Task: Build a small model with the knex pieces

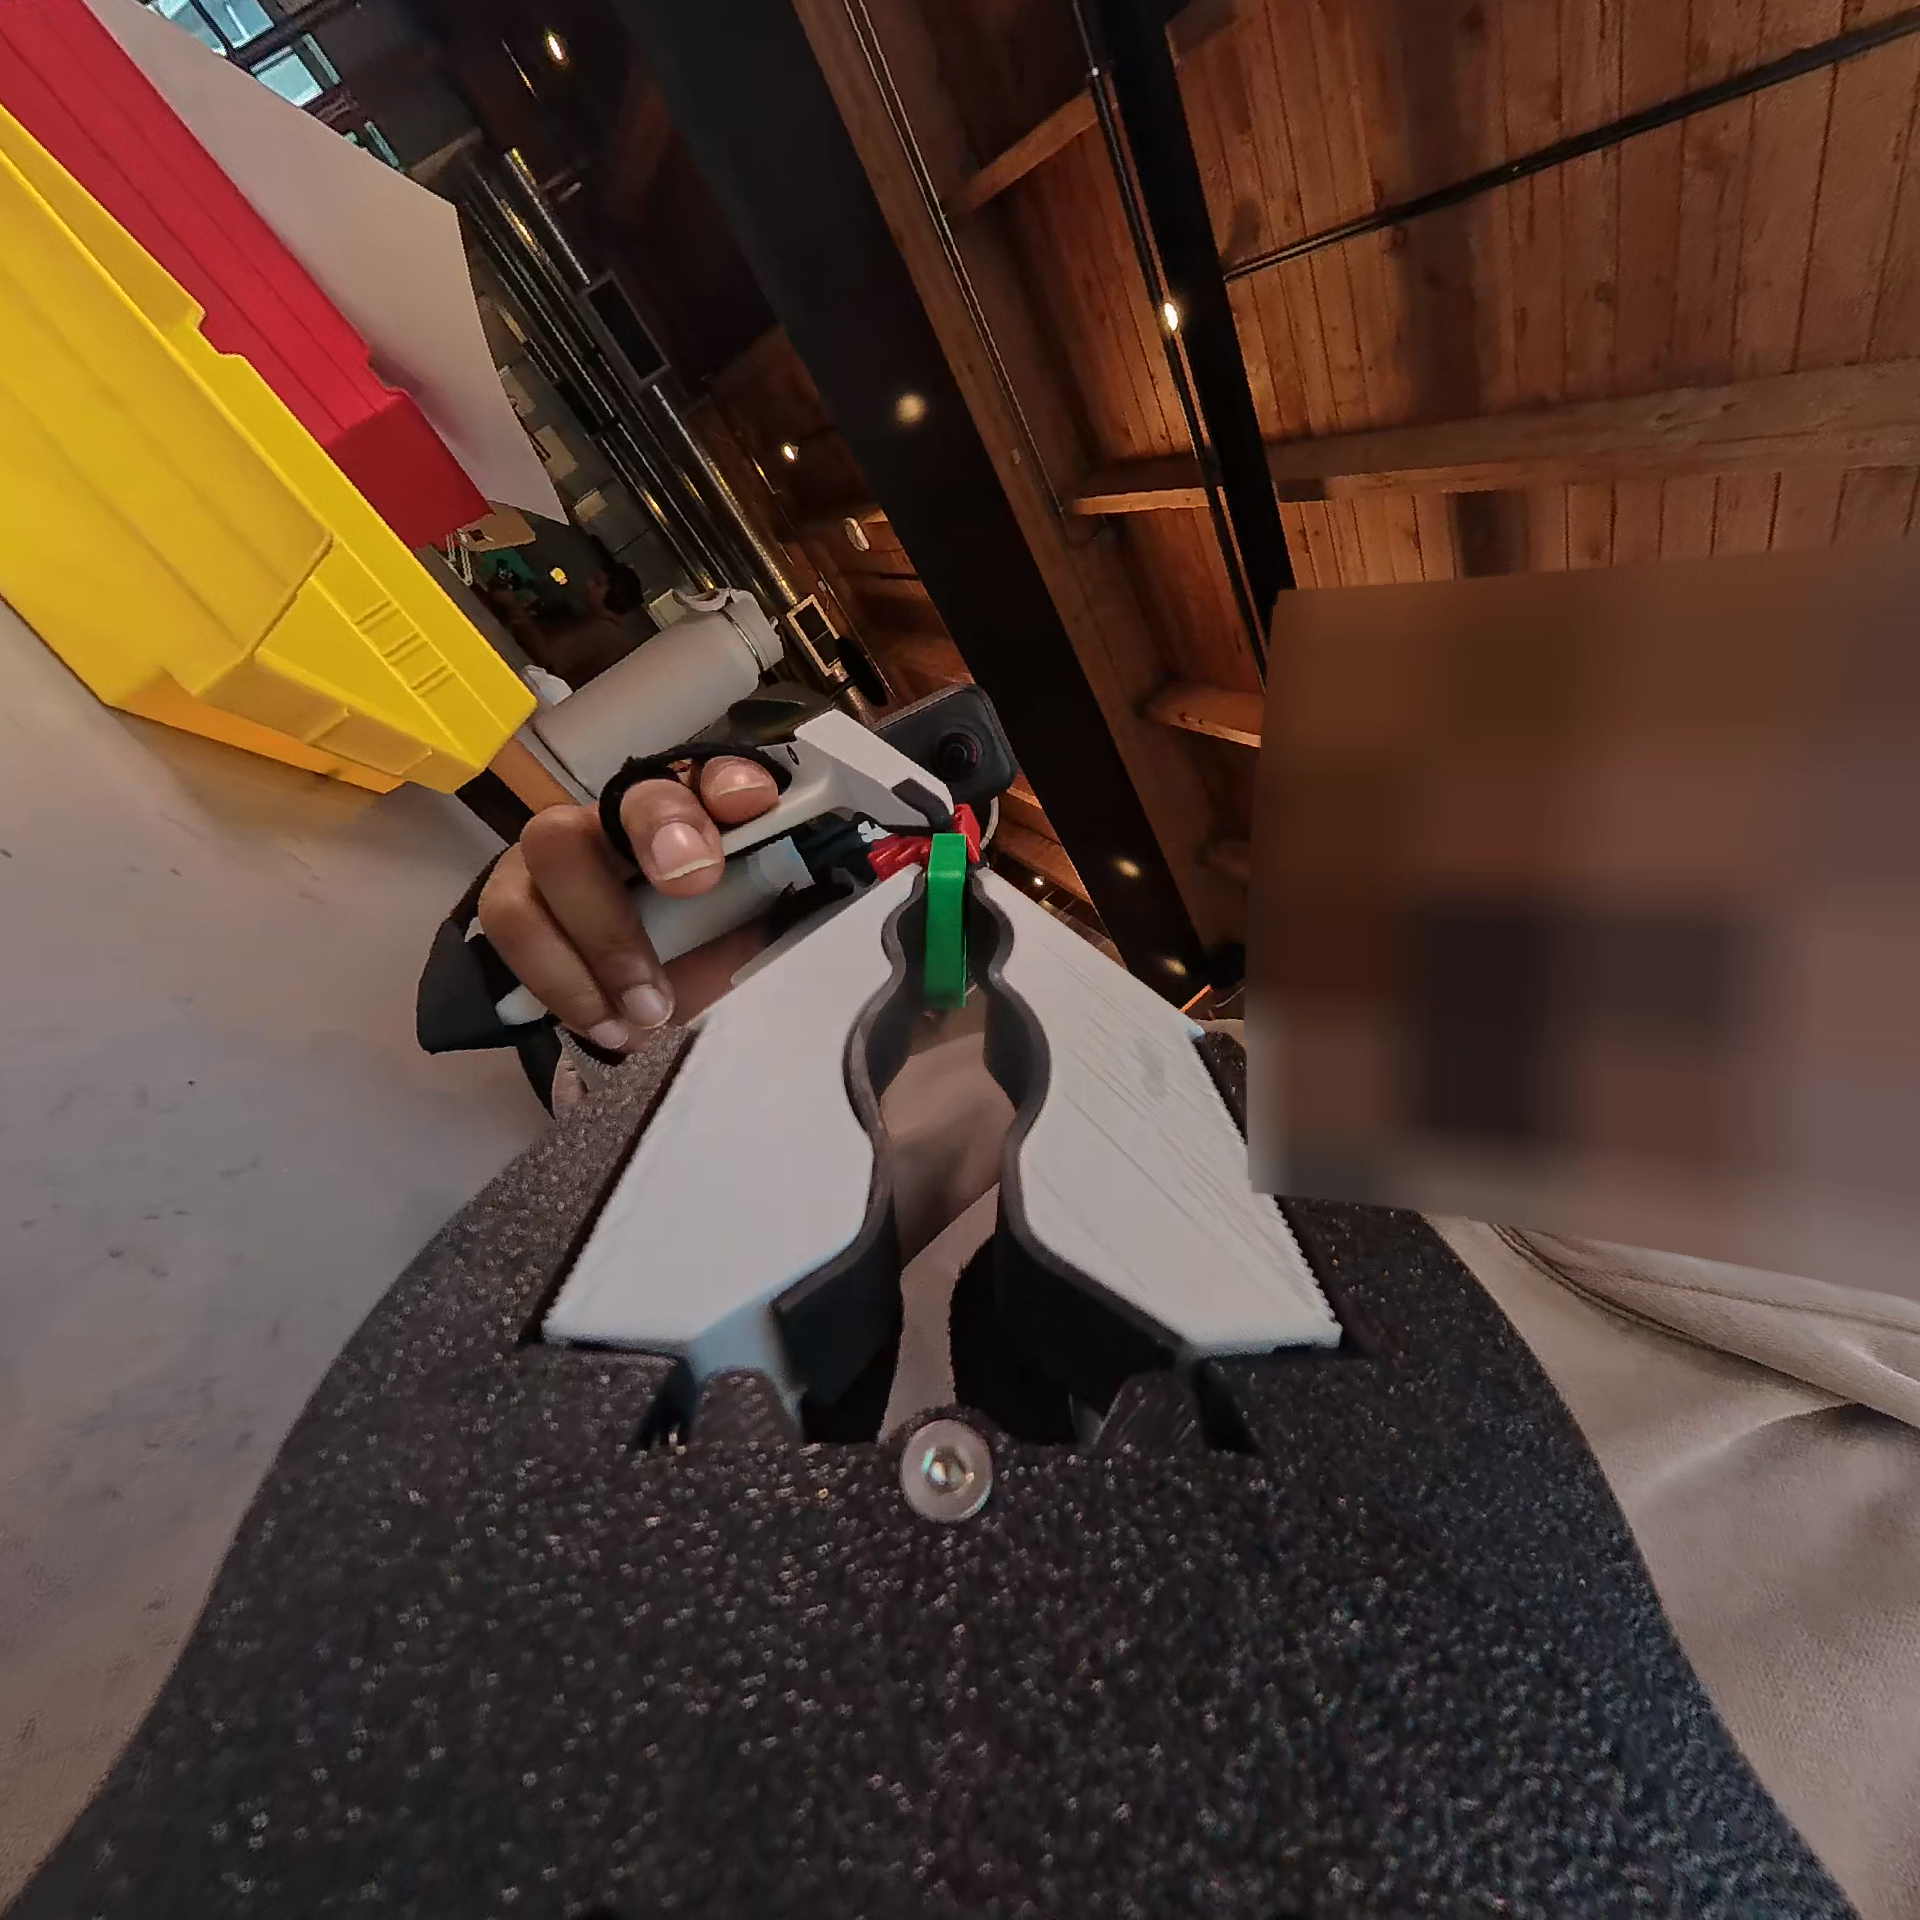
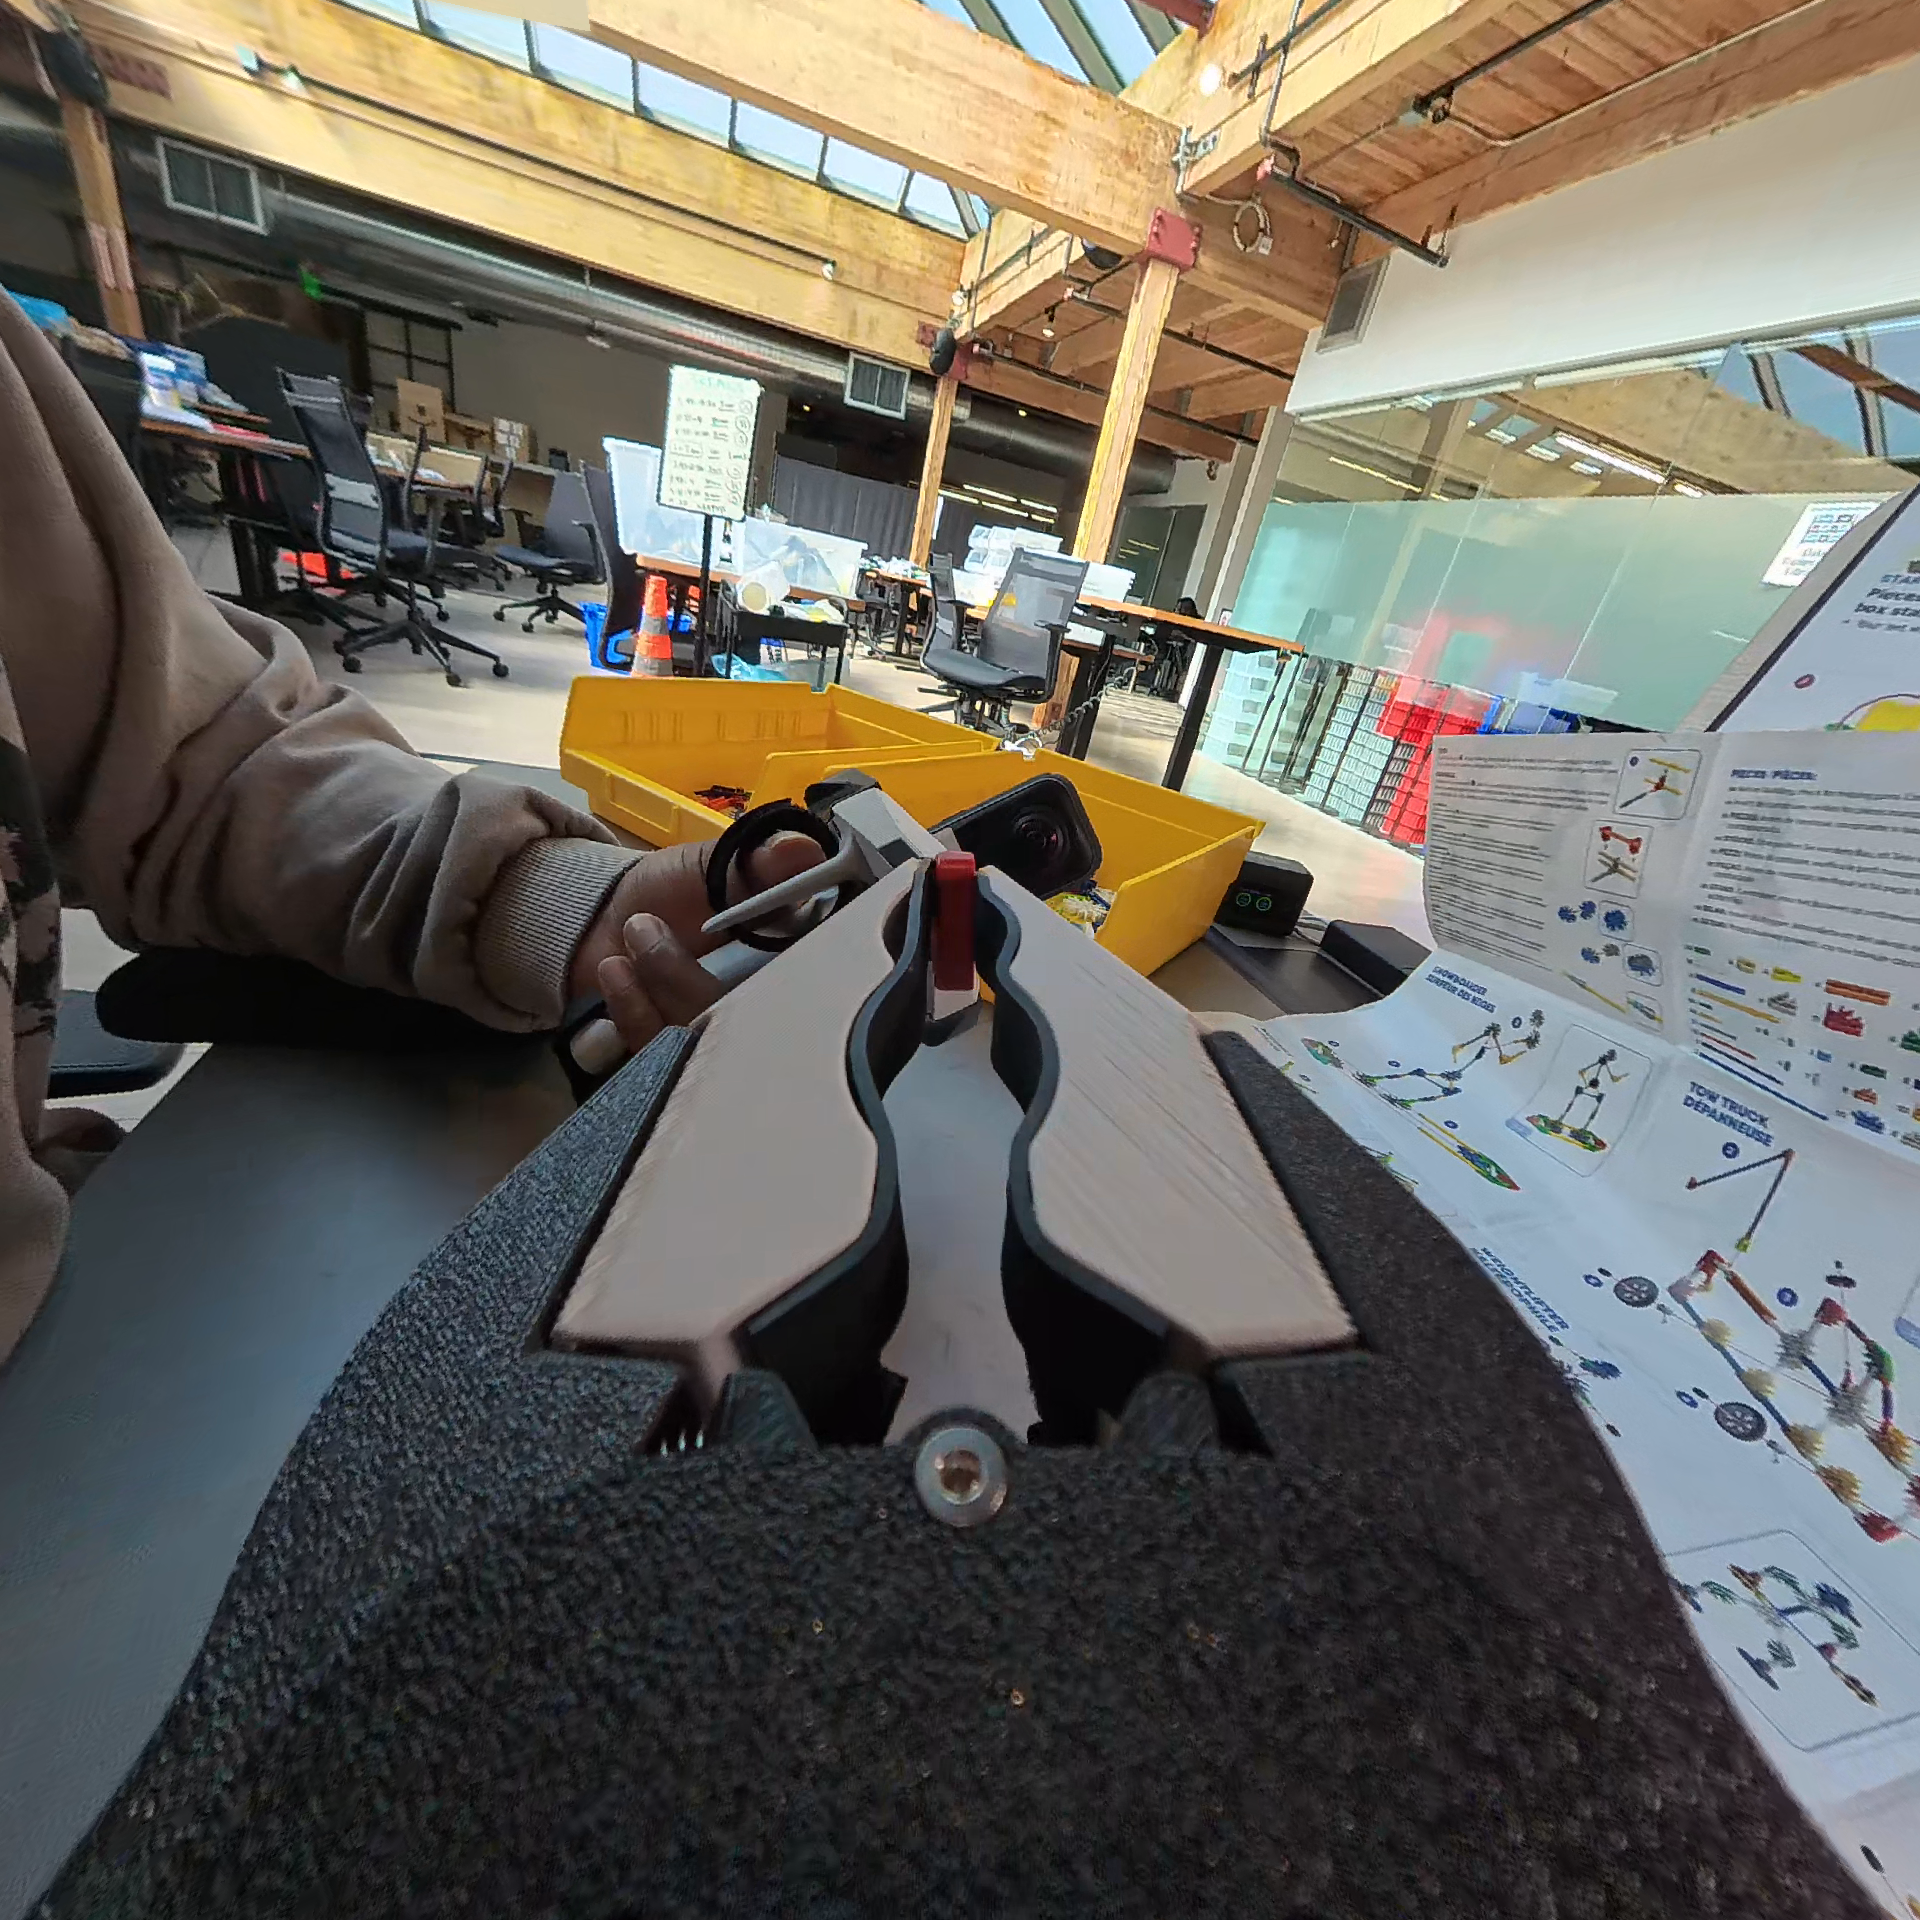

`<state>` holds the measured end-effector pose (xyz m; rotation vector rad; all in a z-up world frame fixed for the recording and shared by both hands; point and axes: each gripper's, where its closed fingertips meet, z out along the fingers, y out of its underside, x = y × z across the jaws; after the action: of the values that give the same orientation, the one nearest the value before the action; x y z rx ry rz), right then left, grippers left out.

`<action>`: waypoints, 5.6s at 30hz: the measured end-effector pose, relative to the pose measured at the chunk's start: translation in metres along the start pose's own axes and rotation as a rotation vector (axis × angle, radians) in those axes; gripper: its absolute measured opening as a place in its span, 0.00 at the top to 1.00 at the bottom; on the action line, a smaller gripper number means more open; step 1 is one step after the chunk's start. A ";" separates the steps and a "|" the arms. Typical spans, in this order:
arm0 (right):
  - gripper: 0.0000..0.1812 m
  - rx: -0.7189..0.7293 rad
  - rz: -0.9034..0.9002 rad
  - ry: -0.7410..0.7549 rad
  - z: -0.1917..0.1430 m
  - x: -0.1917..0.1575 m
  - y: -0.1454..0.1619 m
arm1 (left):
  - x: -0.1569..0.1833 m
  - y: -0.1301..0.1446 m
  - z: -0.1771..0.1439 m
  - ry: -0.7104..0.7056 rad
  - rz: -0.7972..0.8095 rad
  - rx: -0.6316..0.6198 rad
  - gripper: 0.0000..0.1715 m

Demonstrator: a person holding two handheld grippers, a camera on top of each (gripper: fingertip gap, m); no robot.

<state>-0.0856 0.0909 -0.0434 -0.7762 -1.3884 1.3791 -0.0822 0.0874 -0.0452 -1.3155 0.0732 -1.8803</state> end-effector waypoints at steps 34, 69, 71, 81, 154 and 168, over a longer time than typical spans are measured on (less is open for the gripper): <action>0.98 -0.559 -0.055 -0.506 -0.024 -0.078 0.094 | -0.059 0.110 -0.045 -0.233 0.263 -0.887 0.98; 0.98 -0.258 0.739 -0.304 -0.010 -0.007 0.070 | -0.065 0.029 -0.032 -0.739 1.369 -0.662 0.96; 0.98 -0.275 0.653 -0.246 -0.008 -0.003 0.068 | -0.066 0.025 -0.034 -0.754 1.318 -0.637 0.97; 0.97 -0.106 0.719 -0.412 -0.009 -0.026 0.015 | -0.012 0.035 -0.011 -0.330 0.876 -0.438 0.97; 0.79 -0.065 0.562 0.036 -0.004 0.042 0.056 | -0.024 -0.104 -0.136 -1.177 1.097 -0.138 0.98; 0.82 -0.078 0.544 -0.113 0.001 0.017 0.050 | 0.165 -0.108 -0.472 -2.456 0.574 -0.058 0.98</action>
<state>-0.1014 0.1141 -0.0884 -1.2044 -1.3792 1.8130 -0.5440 -0.1295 -0.0831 -2.2655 -0.6417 0.9194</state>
